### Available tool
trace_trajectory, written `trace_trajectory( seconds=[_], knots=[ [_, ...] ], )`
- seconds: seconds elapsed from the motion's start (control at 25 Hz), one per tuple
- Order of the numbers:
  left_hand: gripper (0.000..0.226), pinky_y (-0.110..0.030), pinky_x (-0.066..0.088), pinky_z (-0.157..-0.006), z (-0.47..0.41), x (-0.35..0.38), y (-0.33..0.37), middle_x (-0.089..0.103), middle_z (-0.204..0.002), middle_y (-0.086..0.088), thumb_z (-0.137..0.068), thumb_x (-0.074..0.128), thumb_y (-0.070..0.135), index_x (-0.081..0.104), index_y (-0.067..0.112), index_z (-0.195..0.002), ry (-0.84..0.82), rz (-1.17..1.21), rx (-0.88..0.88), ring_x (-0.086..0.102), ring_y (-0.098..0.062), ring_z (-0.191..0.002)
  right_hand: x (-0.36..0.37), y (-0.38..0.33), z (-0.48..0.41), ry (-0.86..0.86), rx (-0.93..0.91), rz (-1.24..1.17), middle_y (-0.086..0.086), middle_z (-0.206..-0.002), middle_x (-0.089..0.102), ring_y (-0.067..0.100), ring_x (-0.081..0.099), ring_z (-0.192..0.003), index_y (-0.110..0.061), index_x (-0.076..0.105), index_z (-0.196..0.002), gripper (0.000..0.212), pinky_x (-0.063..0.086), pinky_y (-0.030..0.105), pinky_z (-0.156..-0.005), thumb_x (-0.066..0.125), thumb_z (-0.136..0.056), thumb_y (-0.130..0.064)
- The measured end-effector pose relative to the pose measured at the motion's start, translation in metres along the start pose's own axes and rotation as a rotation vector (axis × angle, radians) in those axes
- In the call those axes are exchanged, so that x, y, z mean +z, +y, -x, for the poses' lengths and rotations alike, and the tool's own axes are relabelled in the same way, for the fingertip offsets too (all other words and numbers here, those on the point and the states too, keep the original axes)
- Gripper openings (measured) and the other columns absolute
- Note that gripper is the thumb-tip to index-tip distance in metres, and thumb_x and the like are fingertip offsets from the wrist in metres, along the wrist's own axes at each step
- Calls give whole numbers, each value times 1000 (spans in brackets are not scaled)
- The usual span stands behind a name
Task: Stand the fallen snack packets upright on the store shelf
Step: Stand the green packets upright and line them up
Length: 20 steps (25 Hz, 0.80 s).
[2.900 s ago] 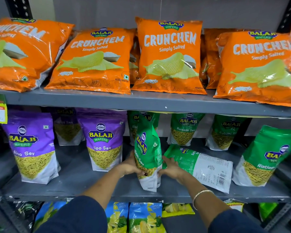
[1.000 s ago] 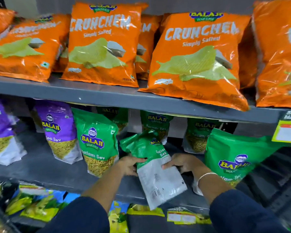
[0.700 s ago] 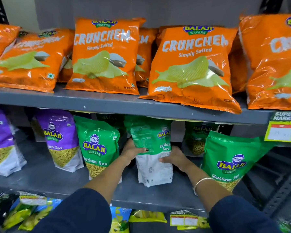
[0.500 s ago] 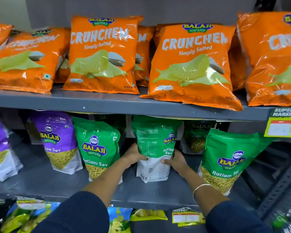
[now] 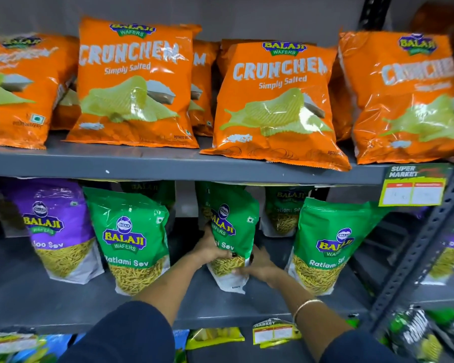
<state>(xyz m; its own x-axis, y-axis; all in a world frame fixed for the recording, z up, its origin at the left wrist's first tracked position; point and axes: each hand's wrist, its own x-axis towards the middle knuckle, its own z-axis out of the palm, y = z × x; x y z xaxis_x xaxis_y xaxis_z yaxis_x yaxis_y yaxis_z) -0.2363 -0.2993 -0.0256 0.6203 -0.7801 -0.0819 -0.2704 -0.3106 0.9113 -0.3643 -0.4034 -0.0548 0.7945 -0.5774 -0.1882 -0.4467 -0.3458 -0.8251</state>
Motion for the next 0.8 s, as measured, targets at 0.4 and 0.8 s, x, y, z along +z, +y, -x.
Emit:
trace_trajectory(
  seconds=[0.4,0.8],
  knots=[
    [85,-25,36,-100,-4,-6,2,47,-139,-13,-70,73,-6,27,6,-140,-34,22,-61,45,-22,-127,-27,1,7,104,61,-410,16,-131,54,30,48,-125,-2,35,-132,74,37,41,-110,71,-69,11],
    [88,-26,39,-99,2,11,-15,53,-132,-8,-64,79,-4,31,7,-137,-12,75,-88,47,-14,-115,-32,3,5,28,3,-426,18,-136,52,21,53,-112,-2,35,-132,70,43,27,-95,71,-72,5]
  ],
)
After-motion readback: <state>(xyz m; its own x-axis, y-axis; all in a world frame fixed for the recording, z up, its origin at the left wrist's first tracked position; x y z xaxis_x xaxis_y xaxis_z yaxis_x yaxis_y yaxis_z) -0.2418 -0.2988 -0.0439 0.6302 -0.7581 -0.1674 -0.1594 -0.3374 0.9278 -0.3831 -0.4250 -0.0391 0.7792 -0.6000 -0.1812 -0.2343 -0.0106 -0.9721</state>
